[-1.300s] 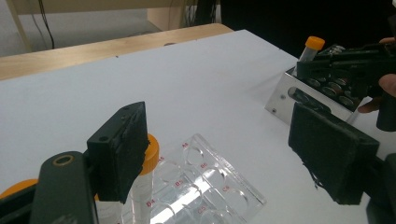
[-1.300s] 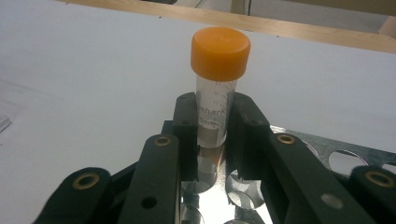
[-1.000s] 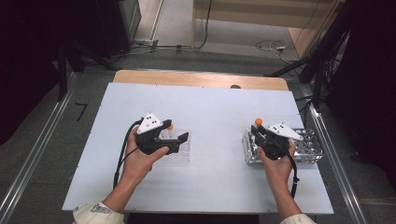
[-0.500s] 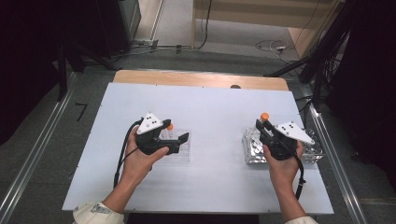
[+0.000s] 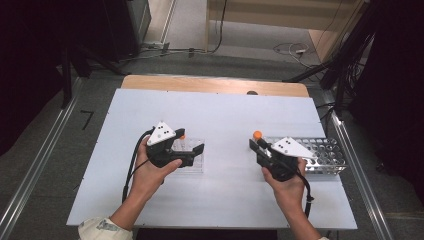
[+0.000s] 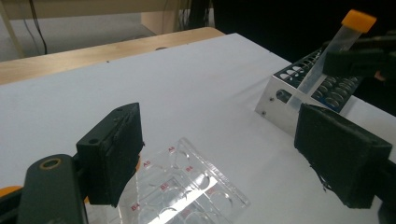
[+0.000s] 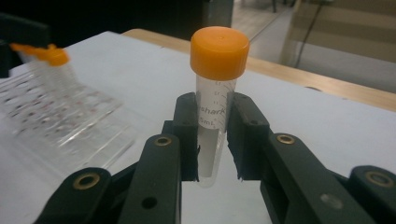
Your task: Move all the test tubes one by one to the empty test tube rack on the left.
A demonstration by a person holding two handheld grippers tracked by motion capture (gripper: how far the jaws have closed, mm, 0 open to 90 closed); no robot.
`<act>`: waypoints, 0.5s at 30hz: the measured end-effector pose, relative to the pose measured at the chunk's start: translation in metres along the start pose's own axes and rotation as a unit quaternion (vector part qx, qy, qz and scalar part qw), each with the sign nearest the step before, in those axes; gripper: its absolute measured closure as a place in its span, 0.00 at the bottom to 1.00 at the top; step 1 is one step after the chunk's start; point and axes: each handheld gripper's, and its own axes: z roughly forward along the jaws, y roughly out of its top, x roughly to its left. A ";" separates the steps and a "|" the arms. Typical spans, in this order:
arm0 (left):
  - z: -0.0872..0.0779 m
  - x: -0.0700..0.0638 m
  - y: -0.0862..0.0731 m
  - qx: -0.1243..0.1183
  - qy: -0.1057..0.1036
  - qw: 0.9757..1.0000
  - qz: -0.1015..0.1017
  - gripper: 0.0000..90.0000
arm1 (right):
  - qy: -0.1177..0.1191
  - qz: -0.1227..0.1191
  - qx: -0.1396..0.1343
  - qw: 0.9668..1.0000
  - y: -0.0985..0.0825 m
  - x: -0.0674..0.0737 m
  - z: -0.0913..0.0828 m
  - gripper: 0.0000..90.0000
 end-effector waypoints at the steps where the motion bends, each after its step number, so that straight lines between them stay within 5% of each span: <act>1: 0.000 -0.002 0.000 -0.001 -0.002 1.000 0.000 0.19 | 0.007 -0.004 0.003 1.000 0.000 0.005 0.001 0.80; 15: 0.006 -0.038 0.001 -0.006 -0.064 0.998 0.022 0.24 | 0.078 -0.032 0.038 0.996 -0.010 0.048 0.016 0.80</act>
